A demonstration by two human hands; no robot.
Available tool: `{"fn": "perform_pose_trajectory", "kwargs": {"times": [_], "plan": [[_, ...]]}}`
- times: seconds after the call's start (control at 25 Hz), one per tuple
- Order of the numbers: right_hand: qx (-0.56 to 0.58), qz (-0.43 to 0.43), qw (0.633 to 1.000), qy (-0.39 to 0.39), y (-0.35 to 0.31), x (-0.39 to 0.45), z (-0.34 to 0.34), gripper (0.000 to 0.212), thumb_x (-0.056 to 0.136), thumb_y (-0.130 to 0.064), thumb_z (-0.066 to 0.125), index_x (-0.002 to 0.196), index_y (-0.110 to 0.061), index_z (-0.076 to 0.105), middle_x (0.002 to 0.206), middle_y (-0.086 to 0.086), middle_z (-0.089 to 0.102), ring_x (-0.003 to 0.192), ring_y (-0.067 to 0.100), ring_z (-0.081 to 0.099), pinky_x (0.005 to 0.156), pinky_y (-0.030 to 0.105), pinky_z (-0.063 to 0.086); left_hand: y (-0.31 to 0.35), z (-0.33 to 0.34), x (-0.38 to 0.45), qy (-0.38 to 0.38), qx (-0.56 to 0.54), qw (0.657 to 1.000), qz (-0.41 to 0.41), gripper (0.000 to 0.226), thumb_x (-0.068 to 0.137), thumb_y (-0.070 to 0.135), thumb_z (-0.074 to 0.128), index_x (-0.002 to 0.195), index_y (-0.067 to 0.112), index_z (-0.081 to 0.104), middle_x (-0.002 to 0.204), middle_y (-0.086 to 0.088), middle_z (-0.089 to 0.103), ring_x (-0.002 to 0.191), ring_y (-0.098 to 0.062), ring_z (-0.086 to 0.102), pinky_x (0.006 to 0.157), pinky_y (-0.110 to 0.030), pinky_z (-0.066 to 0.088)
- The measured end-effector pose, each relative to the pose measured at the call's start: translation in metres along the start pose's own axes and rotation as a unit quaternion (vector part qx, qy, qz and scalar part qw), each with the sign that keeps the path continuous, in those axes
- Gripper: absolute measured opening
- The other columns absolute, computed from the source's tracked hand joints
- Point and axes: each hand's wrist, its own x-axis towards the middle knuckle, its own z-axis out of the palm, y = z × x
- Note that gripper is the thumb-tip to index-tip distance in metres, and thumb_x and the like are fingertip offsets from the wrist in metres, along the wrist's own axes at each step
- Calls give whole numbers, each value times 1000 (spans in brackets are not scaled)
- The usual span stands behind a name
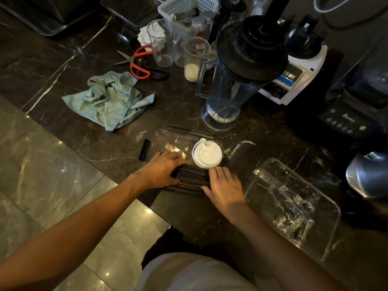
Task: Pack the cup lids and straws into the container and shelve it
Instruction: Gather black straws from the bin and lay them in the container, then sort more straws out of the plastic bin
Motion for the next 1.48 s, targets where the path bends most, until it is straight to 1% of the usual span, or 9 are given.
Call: {"fn": "perform_pose_trajectory", "kwargs": {"times": [0.32,0.6,0.84,0.96,1.04,1.16,1.28,1.4,1.48], "plan": [[-15,-22,999,32,5,-21,5,40,91,-28,72,125,-10,62,124,12,64,116,31,61,96,45,54,17,0,9,-25,67,997,-18,76,85,43,73,152,32,39,152,-1,44,139,-23,40,117,-47,29],[23,-39,986,161,20,-49,-6,34,87,-25,79,116,-8,69,113,10,70,104,27,68,87,41,59,21,2,10,-32,59,997,-35,79,83,47,75,150,33,38,148,-1,48,139,-23,41,117,-49,31],[70,18,973,218,53,-89,-9,30,91,-25,74,113,-4,71,110,12,72,100,26,69,86,38,58,30,1,11,-55,88,993,-51,83,84,50,73,155,30,34,148,-4,46,138,-27,42,118,-50,28],[122,81,960,239,77,-109,-12,28,92,-24,71,112,-4,70,107,11,72,99,24,68,86,37,59,41,-8,10,-54,106,991,-60,82,84,53,72,154,30,35,152,-4,44,140,-27,41,119,-50,28],[162,137,946,246,95,-121,-16,27,93,-23,70,113,-5,70,107,10,71,99,23,68,84,39,60,51,-21,8,-49,93,992,-74,78,85,53,72,152,30,39,151,-5,45,140,-27,43,118,-50,32],[237,260,911,214,121,-137,-20,26,96,-20,69,120,-8,67,116,7,67,103,24,68,83,42,60,86,-41,15,13,6,999,-40,62,90,44,72,145,25,52,148,-6,51,128,-26,56,107,-45,49],[251,350,891,145,149,-143,-17,27,99,-22,67,123,-12,66,122,8,69,113,25,66,91,42,56,137,-43,40,63,-170,982,41,41,90,35,75,127,20,67,121,0,68,103,-12,67,89,-35,58],[234,372,898,19,171,-139,-12,24,100,-22,62,121,-11,63,120,13,70,109,32,68,86,38,53,190,-21,69,25,-253,963,86,32,90,23,77,120,14,70,100,6,68,86,-9,67,81,-24,56],[224,375,898,-54,178,-136,-8,27,99,-20,61,123,-10,60,124,16,68,114,35,65,94,42,53,221,-6,82,-42,-283,955,78,29,93,18,73,122,13,68,96,12,64,86,-4,64,78,-10,49]]}}
